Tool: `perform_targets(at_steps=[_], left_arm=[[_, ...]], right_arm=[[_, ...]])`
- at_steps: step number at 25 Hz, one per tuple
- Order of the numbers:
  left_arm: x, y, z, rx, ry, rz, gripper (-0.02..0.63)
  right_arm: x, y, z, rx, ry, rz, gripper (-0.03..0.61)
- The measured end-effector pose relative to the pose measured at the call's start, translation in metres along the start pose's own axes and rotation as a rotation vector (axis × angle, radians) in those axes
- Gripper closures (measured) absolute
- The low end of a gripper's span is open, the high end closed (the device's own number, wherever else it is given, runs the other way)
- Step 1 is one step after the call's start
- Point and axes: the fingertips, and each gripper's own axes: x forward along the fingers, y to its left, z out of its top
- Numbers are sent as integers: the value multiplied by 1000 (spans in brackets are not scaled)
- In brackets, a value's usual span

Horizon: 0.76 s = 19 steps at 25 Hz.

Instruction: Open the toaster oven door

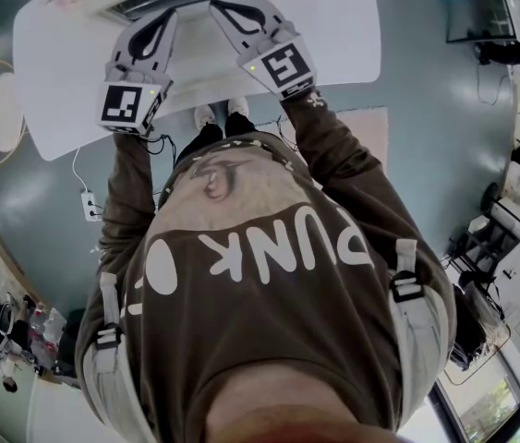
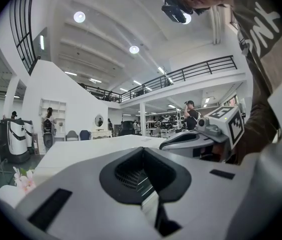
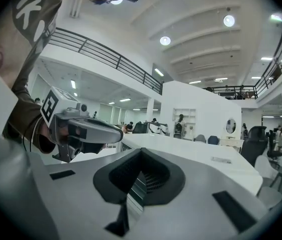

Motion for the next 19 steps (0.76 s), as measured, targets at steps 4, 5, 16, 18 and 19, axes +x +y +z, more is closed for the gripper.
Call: perform_targets(at_steps=[4,5,16,18,19], left_arm=[[-1,1,0,-1,-1,-2,609],[0,0,0,0,-1,-2,609],[5,-2,1,-7,12,10,609],[4,-2,1,-2,3,1,609],[3,-3,2,0,-2,-3,609]], right_arm=[[3,0,2,4,-1,-9,571],[2,-1,2,5,-2,-11,571],[-2,-7,-1,15,3,-20,571],[-2,-6,0,15,1,-23,571],[-1,-5,1,15,1,-23,571]])
